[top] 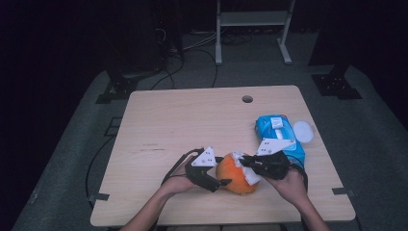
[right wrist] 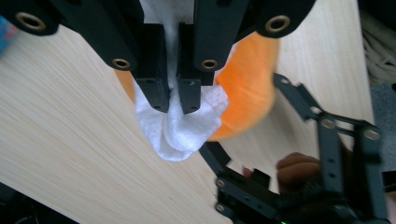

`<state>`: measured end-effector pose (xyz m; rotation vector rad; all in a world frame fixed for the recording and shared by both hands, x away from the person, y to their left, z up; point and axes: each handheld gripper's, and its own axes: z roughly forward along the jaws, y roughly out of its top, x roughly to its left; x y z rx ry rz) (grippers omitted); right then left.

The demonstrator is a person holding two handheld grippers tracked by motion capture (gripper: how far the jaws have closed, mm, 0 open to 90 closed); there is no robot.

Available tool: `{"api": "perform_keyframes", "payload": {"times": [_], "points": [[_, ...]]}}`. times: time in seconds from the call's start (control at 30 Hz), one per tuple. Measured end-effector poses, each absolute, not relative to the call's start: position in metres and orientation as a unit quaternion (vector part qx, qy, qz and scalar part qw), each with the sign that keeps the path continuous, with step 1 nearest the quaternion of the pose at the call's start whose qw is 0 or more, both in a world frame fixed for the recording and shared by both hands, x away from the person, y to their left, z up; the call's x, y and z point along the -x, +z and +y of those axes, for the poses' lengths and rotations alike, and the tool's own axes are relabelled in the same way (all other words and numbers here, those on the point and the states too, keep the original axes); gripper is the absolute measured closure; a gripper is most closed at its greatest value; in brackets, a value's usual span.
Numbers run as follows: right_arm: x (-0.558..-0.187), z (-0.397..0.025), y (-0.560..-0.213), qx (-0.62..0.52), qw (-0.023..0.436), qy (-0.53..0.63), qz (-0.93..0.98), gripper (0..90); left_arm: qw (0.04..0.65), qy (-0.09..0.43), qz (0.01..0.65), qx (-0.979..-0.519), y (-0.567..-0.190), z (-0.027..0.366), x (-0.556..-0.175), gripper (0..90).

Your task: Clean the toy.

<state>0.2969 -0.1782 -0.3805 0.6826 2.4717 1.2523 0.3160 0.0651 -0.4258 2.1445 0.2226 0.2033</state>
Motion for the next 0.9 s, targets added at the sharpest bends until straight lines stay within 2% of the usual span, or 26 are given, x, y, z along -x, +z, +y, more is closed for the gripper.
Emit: {"api": "perform_keyframes", "payload": {"times": [0.27,0.43,0.5,0.67,0.73,0.9], "points": [[-0.284,-0.143,-0.384,-0.197,0.125,0.438,0.868,83.5,0.446,0.107,0.055,-0.887,-0.424,0.06,-0.307,27.7],[-0.294,-0.163,-0.38,-0.222,0.133,0.441,0.859,83.5,0.452,0.097,0.062,-0.884,-0.429,0.064,-0.312,28.4],[-0.299,-0.174,-0.382,-0.236,0.122,0.445,0.855,83.4,0.456,0.088,0.069,-0.883,-0.431,0.066,-0.315,27.6],[-0.302,-0.181,-0.39,-0.257,0.113,0.458,0.844,83.5,0.493,0.063,0.094,-0.862,-0.426,0.068,-0.319,14.5],[-0.3,-0.173,-0.391,-0.25,0.105,0.462,0.844,83.5,0.508,0.063,0.097,-0.854,-0.421,0.067,-0.319,13.0],[-0.296,-0.154,-0.393,-0.222,0.108,0.447,0.86,83.5,0.488,0.07,0.092,-0.865,-0.429,0.064,-0.316,20.0]]}}
